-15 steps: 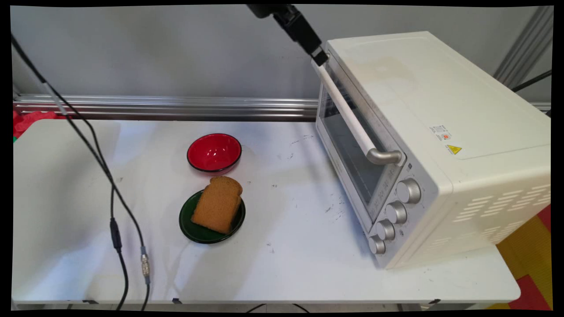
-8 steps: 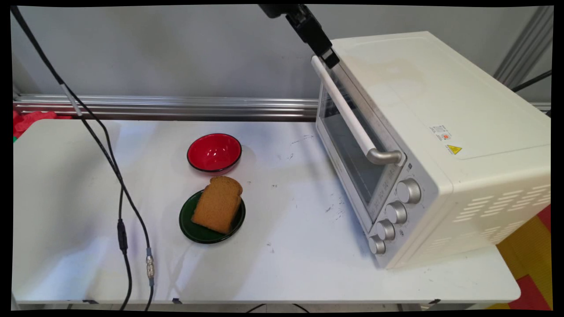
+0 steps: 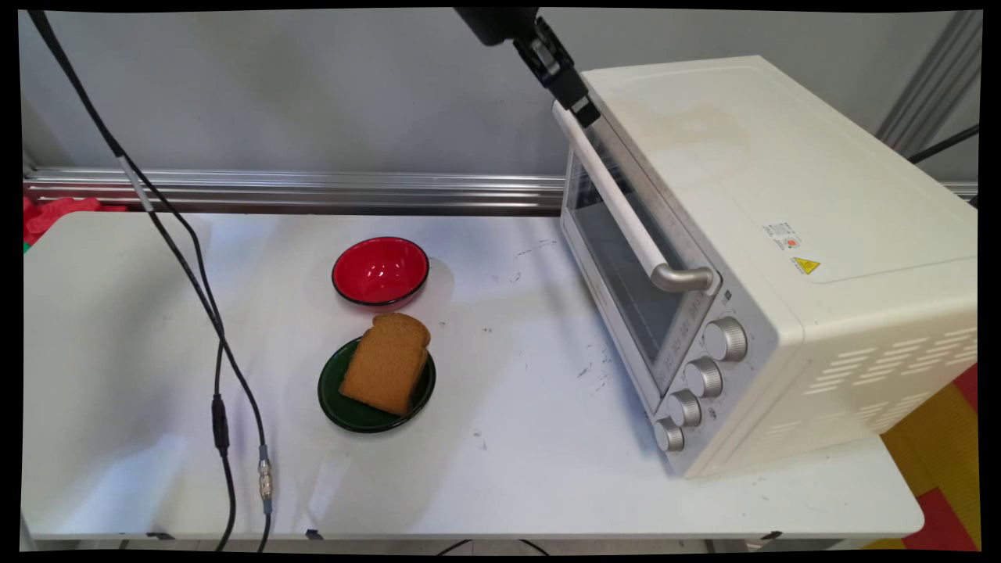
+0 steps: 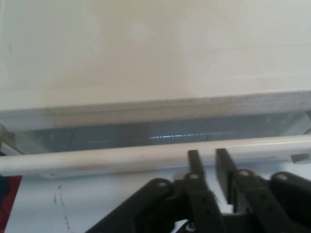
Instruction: Open the oven
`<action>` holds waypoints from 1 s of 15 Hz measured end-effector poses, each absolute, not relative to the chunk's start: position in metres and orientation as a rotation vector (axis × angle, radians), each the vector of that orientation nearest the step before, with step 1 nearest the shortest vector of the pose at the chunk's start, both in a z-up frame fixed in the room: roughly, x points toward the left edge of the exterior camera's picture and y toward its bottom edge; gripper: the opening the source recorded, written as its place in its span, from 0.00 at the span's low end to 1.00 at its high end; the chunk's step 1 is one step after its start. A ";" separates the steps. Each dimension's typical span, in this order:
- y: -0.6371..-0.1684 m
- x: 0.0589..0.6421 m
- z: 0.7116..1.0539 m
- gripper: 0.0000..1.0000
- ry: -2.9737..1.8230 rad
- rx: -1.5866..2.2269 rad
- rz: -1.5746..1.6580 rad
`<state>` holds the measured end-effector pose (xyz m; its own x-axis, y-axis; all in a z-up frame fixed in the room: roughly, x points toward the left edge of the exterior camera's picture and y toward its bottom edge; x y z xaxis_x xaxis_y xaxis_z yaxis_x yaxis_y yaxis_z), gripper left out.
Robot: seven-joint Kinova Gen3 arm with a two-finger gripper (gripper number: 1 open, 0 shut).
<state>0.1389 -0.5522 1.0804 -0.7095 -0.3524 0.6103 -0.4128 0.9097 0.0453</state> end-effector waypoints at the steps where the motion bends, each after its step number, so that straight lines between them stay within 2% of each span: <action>1: -0.553 0.138 1.077 0.00 -2.427 0.552 0.118; 15: -0.570 0.108 1.022 0.00 -2.376 0.580 0.121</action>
